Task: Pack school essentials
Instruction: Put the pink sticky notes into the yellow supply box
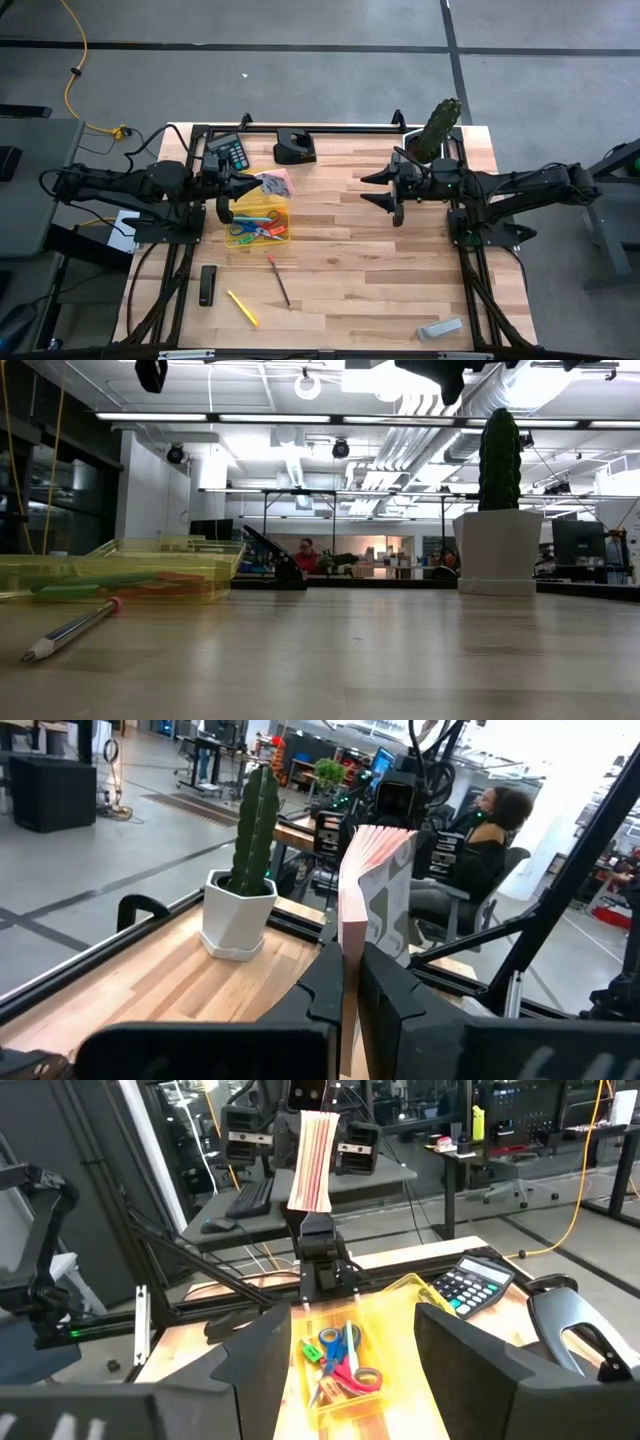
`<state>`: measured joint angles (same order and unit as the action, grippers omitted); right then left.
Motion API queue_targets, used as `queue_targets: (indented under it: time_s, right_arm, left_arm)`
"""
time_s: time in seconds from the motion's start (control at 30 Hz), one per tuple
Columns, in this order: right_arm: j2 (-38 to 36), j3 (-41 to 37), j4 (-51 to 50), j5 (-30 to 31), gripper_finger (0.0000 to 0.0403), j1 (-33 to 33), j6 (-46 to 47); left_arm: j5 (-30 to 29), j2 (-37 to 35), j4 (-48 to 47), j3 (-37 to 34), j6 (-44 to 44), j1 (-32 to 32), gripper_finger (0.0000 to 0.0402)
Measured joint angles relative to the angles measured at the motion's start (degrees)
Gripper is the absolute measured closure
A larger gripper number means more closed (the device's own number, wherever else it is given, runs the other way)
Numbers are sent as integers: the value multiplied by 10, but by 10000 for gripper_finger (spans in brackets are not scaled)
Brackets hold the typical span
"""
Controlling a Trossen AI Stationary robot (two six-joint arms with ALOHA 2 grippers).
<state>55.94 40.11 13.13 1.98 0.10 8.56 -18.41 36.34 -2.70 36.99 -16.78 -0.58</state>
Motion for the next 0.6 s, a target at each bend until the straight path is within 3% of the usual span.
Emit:
queue_targets:
  time_s: [0.33,0.5,0.6]
  right_arm:
    - [0,0,0,0,197,0,0]
    - [0,0,0,10,197,0,4]
    - [0,0,0,10,197,0,4]
  left_arm:
    - [-13,5,-14,1,-18,0,401]
    - [-69,32,-103,2,-57,9,401]
    - [-69,54,-200,34,-90,31,401]
